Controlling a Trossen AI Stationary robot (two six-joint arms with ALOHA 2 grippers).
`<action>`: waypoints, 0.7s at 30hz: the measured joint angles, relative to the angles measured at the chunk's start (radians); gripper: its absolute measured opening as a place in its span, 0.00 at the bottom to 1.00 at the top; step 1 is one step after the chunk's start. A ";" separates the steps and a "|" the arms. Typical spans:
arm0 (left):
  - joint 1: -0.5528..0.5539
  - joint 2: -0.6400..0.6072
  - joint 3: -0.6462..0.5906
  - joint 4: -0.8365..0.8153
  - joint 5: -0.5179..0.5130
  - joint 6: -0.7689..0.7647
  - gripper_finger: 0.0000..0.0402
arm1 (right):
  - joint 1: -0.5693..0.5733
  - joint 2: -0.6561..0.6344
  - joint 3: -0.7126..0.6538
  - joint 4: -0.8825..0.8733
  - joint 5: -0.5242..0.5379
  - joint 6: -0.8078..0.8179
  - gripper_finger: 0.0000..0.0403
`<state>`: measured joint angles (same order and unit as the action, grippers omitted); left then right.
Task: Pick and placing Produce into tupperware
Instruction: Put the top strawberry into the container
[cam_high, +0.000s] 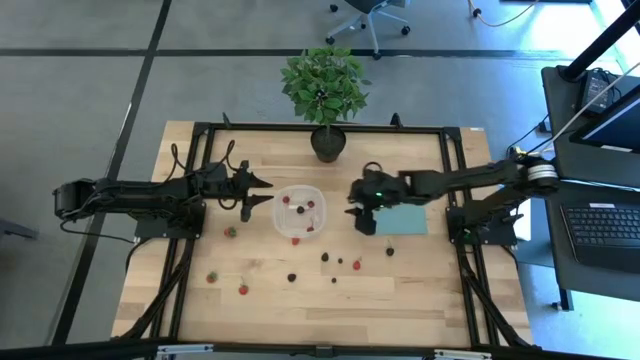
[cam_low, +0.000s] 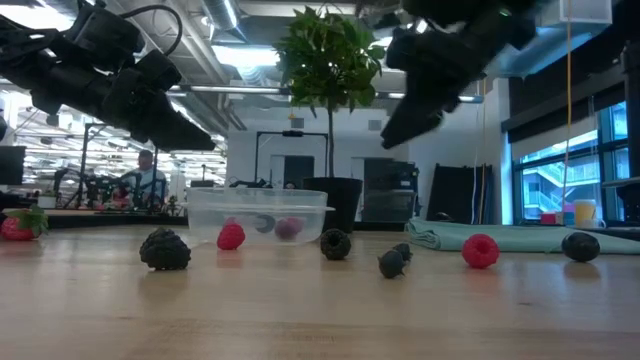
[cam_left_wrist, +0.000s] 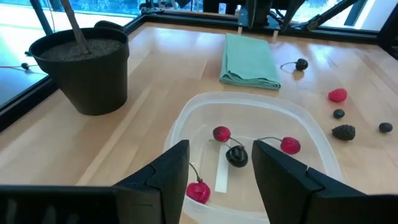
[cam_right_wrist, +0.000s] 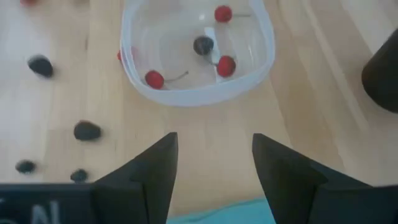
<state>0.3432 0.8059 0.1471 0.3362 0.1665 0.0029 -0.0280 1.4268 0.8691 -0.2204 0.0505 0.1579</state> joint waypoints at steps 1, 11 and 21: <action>0.000 0.000 0.000 0.001 0.000 0.000 0.42 | 0.000 -0.020 -0.042 0.045 0.000 0.015 0.52; -0.030 -0.001 0.000 0.050 0.005 -0.026 0.42 | 0.000 -0.077 -0.179 0.214 0.000 0.020 0.52; -0.176 -0.001 0.095 -0.016 -0.049 -0.019 0.42 | 0.000 -0.076 -0.179 0.216 0.000 0.005 0.52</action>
<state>0.1672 0.8047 0.2417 0.3205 0.1180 -0.0163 -0.0280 1.3506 0.6903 -0.0044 0.0506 0.1633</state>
